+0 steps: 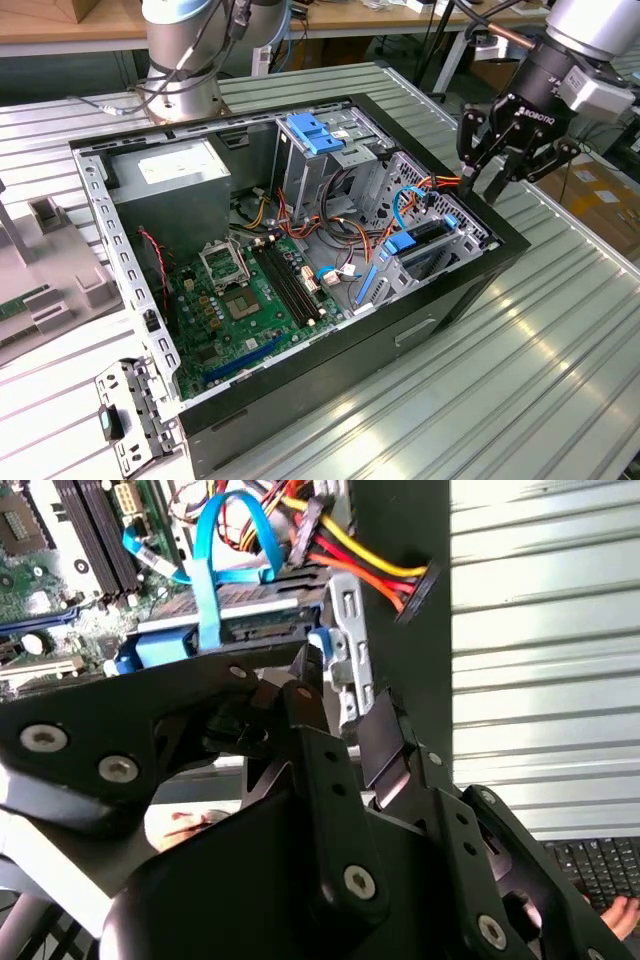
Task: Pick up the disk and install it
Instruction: 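Insert the first disk wire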
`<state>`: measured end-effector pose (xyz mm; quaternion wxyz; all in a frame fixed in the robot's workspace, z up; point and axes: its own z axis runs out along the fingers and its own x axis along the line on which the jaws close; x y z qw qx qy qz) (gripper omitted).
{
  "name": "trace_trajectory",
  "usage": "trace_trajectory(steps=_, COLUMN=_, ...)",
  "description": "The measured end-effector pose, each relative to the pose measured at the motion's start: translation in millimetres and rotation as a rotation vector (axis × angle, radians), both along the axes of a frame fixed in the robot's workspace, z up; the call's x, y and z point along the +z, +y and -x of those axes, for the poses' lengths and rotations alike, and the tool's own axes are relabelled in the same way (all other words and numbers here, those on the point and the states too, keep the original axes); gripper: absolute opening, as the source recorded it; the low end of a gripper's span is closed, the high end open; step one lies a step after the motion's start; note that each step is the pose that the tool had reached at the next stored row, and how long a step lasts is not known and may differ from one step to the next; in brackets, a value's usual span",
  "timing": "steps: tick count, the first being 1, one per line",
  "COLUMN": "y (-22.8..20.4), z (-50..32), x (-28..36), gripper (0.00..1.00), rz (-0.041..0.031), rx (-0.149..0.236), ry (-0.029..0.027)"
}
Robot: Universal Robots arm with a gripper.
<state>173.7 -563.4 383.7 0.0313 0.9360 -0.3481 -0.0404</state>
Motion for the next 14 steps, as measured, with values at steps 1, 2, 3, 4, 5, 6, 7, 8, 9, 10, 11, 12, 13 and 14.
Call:
trace_trajectory(steps=1, y=2.4, z=-3.0, x=-0.2, gripper=0.42, rz=0.0002, rx=0.000, ry=0.0000)
trace_trajectory(steps=2, y=4.2, z=-4.6, x=-0.5, gripper=0.42, rz=0.0000, rx=0.000, ry=0.0000)
trace_trajectory(steps=3, y=5.9, z=-6.2, x=-0.7, gripper=0.42, rz=0.0001, rx=0.000, ry=0.0000)
trace_trajectory(steps=4, y=9.1, z=-8.9, x=-1.3, gripper=0.42, rz=0.0002, rx=0.000, ry=0.0000)
trace_trajectory(steps=5, y=11.5, z=-11.6, x=-1.8, gripper=0.42, rz=0.0001, rx=0.000, ry=0.0001)
trace_trajectory(steps=6, y=13.0, z=-14.6, x=-2.3, gripper=0.42, rz=0.0000, rx=0.000, ry=0.0002)
trace_trajectory(steps=7, y=14.5, z=-17.8, x=-2.8, gripper=0.42, rz=-0.0002, rx=0.000, ry=0.0004)
trace_trajectory(steps=8, y=15.6, z=-20.3, x=-3.1, gripper=0.42, rz=-0.0001, rx=0.000, ry=0.0005)
trace_trajectory(steps=9, y=17.1, z=-23.3, x=-3.6, gripper=0.42, rz=0.0001, rx=0.000, ry=0.0006)
trace_trajectory(steps=10, y=17.6, z=-24.4, x=-4.0, gripper=0.42, rz=0.0001, rx=0.000, ry=0.0005)
trace_trajectory(steps=11, y=18.1, z=-25.5, x=-4.5, gripper=0.42, rz=0.0002, rx=0.000, ry=0.0005)
trace_trajectory(steps=12, y=18.5, z=-26.5, x=-5.2, gripper=0.42, rz=0.0002, rx=0.000, ry=0.0006)
trace_trajectory(steps=13, y=19.0, z=-27.9, x=-6.2, gripper=0.42, rz=0.0001, rx=0.000, ry=0.0007)
trace_trajectory(steps=14, y=19.5, z=-29.6, x=-7.4, gripper=0.42, rz=0.0001, rx=0.000, ry=0.0007)
